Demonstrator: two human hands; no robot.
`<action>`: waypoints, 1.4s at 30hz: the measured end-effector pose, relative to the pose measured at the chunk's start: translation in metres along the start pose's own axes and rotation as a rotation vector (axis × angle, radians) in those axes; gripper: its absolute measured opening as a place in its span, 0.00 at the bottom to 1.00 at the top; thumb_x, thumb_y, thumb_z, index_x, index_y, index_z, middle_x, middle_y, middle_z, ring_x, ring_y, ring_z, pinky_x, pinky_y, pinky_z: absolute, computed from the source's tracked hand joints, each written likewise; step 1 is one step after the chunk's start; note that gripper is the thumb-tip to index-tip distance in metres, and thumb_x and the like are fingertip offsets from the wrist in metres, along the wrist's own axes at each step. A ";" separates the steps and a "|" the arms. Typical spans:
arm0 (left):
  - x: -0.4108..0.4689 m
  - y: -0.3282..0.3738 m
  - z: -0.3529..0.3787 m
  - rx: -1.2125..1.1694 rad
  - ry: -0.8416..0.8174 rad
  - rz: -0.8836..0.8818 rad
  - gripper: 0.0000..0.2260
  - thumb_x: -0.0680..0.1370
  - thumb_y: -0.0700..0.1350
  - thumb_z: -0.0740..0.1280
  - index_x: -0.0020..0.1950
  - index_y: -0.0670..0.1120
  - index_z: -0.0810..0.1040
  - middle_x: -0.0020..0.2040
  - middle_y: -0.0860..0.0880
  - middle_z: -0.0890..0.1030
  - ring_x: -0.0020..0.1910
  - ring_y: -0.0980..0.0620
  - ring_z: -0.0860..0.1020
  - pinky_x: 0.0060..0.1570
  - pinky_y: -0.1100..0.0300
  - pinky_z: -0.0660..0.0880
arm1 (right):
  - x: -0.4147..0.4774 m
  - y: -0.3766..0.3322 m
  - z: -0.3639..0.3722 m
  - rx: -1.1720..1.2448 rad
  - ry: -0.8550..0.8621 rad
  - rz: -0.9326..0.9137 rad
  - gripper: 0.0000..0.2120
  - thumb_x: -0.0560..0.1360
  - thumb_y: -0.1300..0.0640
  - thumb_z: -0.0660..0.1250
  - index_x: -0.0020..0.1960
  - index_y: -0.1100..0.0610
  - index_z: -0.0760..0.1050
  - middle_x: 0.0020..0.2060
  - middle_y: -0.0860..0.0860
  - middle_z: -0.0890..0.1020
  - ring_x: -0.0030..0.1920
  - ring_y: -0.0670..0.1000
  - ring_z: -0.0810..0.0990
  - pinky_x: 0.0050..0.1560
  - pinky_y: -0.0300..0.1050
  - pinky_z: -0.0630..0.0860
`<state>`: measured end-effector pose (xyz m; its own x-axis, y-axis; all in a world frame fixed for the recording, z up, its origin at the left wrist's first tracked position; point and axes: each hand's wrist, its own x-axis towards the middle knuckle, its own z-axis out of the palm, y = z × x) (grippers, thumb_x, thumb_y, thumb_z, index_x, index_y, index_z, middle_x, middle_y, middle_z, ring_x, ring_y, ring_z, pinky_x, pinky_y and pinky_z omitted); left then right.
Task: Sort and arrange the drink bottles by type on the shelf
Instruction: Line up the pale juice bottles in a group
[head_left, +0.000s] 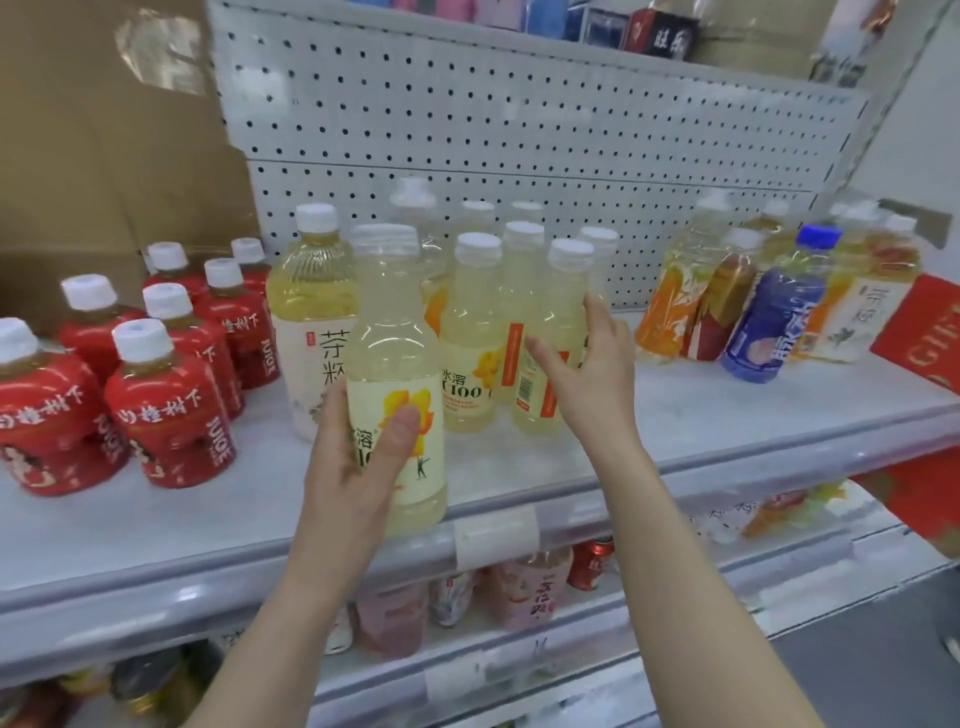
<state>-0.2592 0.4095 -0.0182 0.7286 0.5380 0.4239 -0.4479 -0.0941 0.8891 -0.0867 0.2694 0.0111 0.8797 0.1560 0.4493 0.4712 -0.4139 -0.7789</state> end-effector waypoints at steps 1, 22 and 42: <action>-0.002 -0.001 0.002 0.008 0.006 0.001 0.23 0.70 0.60 0.68 0.64 0.57 0.73 0.56 0.62 0.82 0.57 0.58 0.81 0.51 0.66 0.77 | 0.006 0.001 0.001 0.003 -0.010 -0.002 0.31 0.78 0.49 0.72 0.77 0.48 0.65 0.62 0.48 0.69 0.56 0.42 0.68 0.54 0.28 0.65; -0.005 -0.012 0.089 0.386 -0.092 0.021 0.24 0.78 0.61 0.65 0.73 0.59 0.66 0.64 0.68 0.74 0.65 0.67 0.72 0.64 0.64 0.71 | -0.019 -0.040 -0.054 0.178 -0.349 -0.178 0.22 0.72 0.39 0.73 0.58 0.49 0.73 0.48 0.44 0.84 0.48 0.45 0.83 0.50 0.49 0.79; 0.060 -0.072 0.078 0.786 0.113 -0.036 0.27 0.81 0.51 0.64 0.77 0.49 0.60 0.71 0.47 0.71 0.68 0.47 0.70 0.66 0.48 0.71 | 0.064 0.012 -0.016 -0.116 -0.182 -0.213 0.29 0.77 0.44 0.72 0.70 0.59 0.69 0.62 0.54 0.73 0.62 0.55 0.74 0.52 0.45 0.67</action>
<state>-0.1427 0.3830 -0.0434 0.6598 0.6299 0.4098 0.1029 -0.6159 0.7810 -0.0261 0.2599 0.0379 0.7638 0.4040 0.5035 0.6451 -0.4523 -0.6158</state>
